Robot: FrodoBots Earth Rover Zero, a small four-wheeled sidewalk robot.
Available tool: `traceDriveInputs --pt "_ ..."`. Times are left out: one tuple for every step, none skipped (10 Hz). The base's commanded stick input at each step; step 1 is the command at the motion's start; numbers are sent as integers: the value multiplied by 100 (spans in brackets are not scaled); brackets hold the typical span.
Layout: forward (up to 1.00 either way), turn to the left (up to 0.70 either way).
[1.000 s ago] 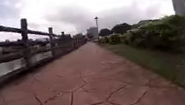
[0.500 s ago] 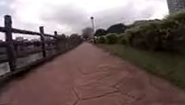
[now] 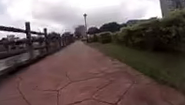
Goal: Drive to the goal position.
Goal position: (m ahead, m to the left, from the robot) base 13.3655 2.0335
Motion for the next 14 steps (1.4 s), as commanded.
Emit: traceDriveInputs --pt "85 10" --pt "85 10" --pt "85 10" --pt "85 10" --pt "85 10" --pt "85 10" --pt "85 10" --pt "85 10" --pt "85 10" --pt "85 10" --pt "85 10" --pt "85 10" --pt "85 10" --pt "85 10"
